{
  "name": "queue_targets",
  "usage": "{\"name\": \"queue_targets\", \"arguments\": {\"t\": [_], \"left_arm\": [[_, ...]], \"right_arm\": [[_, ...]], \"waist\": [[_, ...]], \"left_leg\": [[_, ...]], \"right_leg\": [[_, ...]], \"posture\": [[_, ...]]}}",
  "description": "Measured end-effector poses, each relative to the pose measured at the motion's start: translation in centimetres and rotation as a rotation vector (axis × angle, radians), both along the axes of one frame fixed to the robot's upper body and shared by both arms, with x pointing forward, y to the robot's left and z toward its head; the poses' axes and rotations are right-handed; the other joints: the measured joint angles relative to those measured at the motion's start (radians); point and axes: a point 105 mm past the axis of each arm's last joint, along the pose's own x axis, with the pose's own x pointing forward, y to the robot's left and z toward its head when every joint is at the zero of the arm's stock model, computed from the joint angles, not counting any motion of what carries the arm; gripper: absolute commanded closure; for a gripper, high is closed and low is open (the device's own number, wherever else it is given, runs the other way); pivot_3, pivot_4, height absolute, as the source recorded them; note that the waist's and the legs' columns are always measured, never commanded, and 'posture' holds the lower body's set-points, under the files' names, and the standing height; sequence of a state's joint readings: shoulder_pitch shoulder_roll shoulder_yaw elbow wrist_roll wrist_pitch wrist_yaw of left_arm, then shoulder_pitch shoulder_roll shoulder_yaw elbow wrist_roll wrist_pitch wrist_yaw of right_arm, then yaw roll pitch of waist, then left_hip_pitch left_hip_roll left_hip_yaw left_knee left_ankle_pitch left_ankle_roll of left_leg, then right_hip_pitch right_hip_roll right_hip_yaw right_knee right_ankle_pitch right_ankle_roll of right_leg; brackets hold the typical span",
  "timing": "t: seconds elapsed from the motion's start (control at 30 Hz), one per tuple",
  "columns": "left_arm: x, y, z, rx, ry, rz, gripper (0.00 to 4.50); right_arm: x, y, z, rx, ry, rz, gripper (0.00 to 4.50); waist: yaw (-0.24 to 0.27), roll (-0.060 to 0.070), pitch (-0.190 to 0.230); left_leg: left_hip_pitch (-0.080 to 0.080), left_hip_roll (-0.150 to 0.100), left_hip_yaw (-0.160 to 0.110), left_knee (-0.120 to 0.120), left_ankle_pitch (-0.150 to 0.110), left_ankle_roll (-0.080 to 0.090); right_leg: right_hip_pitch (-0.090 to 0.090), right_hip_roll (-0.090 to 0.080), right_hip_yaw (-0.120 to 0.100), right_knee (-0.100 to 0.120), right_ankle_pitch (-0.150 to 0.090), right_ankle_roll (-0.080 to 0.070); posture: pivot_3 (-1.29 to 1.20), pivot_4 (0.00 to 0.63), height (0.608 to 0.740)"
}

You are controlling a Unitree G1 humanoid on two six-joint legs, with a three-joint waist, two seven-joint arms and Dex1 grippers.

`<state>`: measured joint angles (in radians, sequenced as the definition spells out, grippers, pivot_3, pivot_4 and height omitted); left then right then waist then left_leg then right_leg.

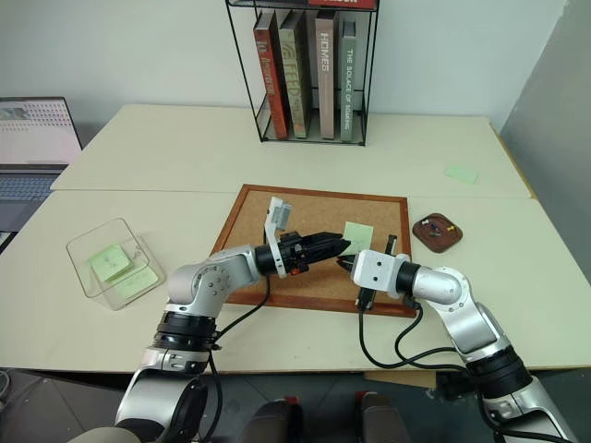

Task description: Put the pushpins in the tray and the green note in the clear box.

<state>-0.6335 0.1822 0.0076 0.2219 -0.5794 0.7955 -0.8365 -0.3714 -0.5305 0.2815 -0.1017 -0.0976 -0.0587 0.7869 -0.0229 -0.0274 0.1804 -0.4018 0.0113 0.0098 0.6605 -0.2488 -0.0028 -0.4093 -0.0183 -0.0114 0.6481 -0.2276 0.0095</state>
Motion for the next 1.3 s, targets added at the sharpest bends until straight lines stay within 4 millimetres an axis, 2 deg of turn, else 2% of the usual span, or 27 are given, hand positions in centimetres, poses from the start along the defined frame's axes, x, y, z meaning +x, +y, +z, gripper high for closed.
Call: {"name": "queue_targets", "arguments": {"t": [0.27, 0.5, 0.6, 0.7, 0.83, 0.87, 0.97, 1.07, 1.17, 1.3], "left_arm": [[0.7, -0.2, -0.9, 0.017, 0.014, 0.035, 1.41], [1.2, 0.6, -0.5, 0.035, -0.012, 0.055, 1.41], [1.7, 1.8, -0.3, 0.041, -0.024, 0.090, 1.41], [2.2, 3.7, 0.2, 0.053, -0.050, 0.130, 1.41], [1.9, 5.1, 0.0, 0.048, -0.052, 0.139, 1.41], [1.7, 5.1, -0.1, 0.049, -0.053, 0.135, 1.11], [0.9, 5.4, -0.2, 0.054, -0.057, 0.119, 0.72], [0.0, 5.1, 0.0, 0.031, -0.056, 0.083, 0.11], [-0.4, 4.8, -0.3, 0.034, -0.059, 0.071, 0.04], [-0.8, 4.2, -0.7, 0.037, -0.048, 0.043, 0.04]], "right_arm": [[0.0, 0.0, 0.0, -0.002, 0.001, 0.002, 4.50], [0.0, 0.1, 0.0, -0.002, 0.001, 0.004, 4.50], [0.1, 0.1, 0.1, 0.004, 0.000, -0.002, 4.50], [0.6, 0.0, 0.5, 0.024, 0.007, -0.030, 4.50], [1.1, -0.2, 1.5, 0.054, 0.001, -0.050, 4.50], [1.2, -0.2, 1.6, 0.057, -0.001, -0.053, 4.50], [1.3, -0.3, 1.7, 0.068, -0.001, -0.064, 4.50], [1.6, -0.3, 2.3, 0.091, -0.002, -0.076, 4.50], [1.9, -0.3, 3.0, 0.115, -0.006, -0.086, 4.50], [2.0, -0.1, 3.0, 0.143, 0.022, -0.089, 4.50]], "waist": [[0.000, 0.000, 0.000], [0.000, 0.000, 0.000], [-0.001, 0.000, 0.000], [-0.002, 0.000, 0.000], [-0.001, 0.000, 0.000], [-0.001, 0.000, 0.000], [0.000, 0.000, 0.000], [0.000, 0.000, 0.000], [0.000, 0.000, 0.000], [0.000, 0.000, 0.000]], "left_leg": [[0.000, 0.000, 0.000, 0.000, 0.000, 0.000], [0.000, 0.000, 0.000, 0.000, 0.000, 0.000], [0.000, 0.000, 0.000, 0.000, 0.000, 0.000], [0.000, 0.001, 0.000, 0.000, 0.000, 0.000], [0.000, 0.000, 0.000, 0.000, 0.000, 0.000], [0.000, 0.000, 0.000, 0.000, 0.000, 0.000], [0.000, 0.000, 0.000, 0.000, 0.000, 0.000], [0.000, 0.000, 0.000, 0.000, 0.000, 0.000], [0.001, 0.000, 0.000, 0.000, 0.000, 0.000], [0.001, 0.000, 0.000, 0.000, 0.000, 0.000]], "right_leg": [[0.000, 0.000, 0.000, 0.000, 0.000, 0.000], [0.000, 0.000, 0.000, 0.000, 0.000, 0.000], [0.000, 0.000, 0.000, 0.000, 0.000, 0.000], [0.000, 0.000, 0.000, 0.001, 0.000, 0.000], [0.000, 0.000, 0.000, 0.000, 0.000, 0.000], [0.000, -0.001, 0.000, 0.000, 0.000, 0.000], [0.000, -0.001, 0.000, 0.000, 0.000, 0.000], [0.000, -0.001, 0.000, 0.000, 0.000, 0.000], [0.000, -0.001, 0.000, 0.001, 0.000, 0.000], [0.000, -0.001, 0.000, 0.001, 0.000, 0.000]], "posture": [[0.00, 0.150, 0.740], [0.00, 0.150, 0.740], [0.00, 0.150, 0.740], [0.00, 0.150, 0.740], [0.00, 0.150, 0.740], [0.00, 0.150, 0.740], [0.00, 0.150, 0.740], [0.00, 0.150, 0.740], [0.00, 0.150, 0.740], [0.00, 0.150, 0.740]]}}
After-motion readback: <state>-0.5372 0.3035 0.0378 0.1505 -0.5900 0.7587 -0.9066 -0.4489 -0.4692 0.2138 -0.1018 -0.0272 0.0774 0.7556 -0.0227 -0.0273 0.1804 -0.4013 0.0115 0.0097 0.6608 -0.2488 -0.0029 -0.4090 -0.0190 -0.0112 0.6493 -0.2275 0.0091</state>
